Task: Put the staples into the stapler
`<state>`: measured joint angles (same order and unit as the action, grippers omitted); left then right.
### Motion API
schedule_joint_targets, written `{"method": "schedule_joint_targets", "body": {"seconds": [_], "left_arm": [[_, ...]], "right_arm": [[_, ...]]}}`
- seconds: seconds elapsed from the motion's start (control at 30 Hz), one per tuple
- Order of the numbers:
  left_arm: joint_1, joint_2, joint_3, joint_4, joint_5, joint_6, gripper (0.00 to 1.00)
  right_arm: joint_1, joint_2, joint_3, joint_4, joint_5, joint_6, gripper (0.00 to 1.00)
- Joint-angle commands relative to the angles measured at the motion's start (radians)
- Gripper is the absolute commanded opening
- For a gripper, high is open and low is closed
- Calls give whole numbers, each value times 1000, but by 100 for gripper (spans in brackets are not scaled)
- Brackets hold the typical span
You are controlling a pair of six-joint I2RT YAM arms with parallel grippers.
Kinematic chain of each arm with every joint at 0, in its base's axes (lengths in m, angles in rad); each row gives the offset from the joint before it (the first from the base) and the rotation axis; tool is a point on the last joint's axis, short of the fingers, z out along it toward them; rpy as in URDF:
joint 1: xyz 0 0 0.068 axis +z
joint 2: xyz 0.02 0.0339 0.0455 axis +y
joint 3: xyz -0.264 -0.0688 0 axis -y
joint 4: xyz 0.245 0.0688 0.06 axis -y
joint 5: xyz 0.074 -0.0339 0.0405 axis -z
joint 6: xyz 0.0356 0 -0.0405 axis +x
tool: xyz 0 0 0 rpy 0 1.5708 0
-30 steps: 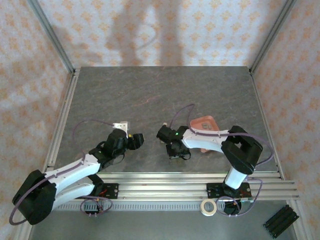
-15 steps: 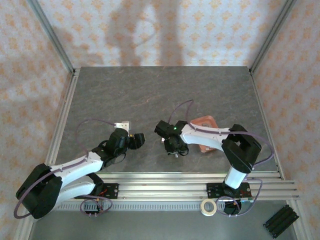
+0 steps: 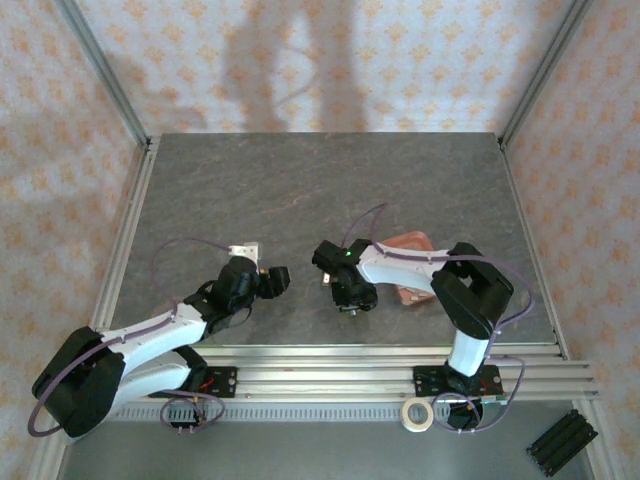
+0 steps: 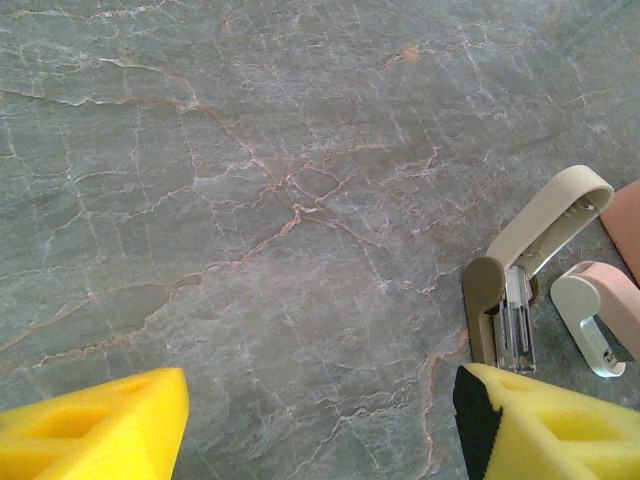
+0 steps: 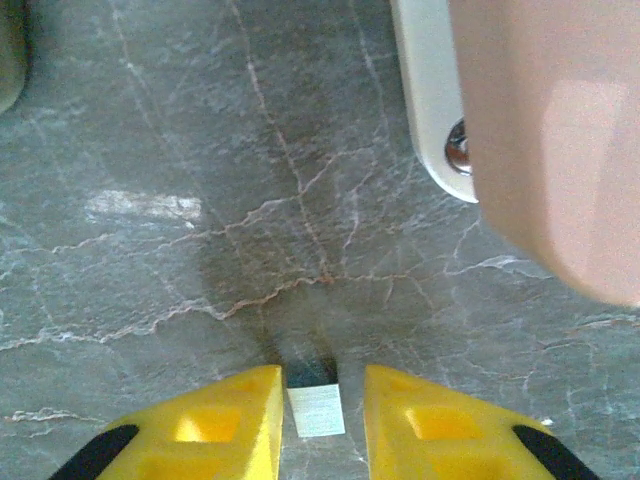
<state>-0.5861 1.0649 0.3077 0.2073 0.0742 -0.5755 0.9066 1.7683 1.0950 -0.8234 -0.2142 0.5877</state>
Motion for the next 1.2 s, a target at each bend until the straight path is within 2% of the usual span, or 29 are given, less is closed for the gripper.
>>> {"method": "schedule_joint_targets", "body": {"seconds": [0.0, 0.43, 0.87, 1.17], "left_arm": [[12, -7, 25, 20, 5, 15, 72], [14, -11, 25, 14, 6, 19, 72], [19, 16, 24, 48, 14, 25, 72], [37, 73, 2, 141, 52, -19, 72]], "right_arm": [[-9, 22, 16, -26, 2, 18, 24], [-17, 41, 4, -5, 12, 33, 16], [-17, -141, -32, 45, 128, 87, 13], [-8, -173, -9, 123, 187, 115, 13]]}}
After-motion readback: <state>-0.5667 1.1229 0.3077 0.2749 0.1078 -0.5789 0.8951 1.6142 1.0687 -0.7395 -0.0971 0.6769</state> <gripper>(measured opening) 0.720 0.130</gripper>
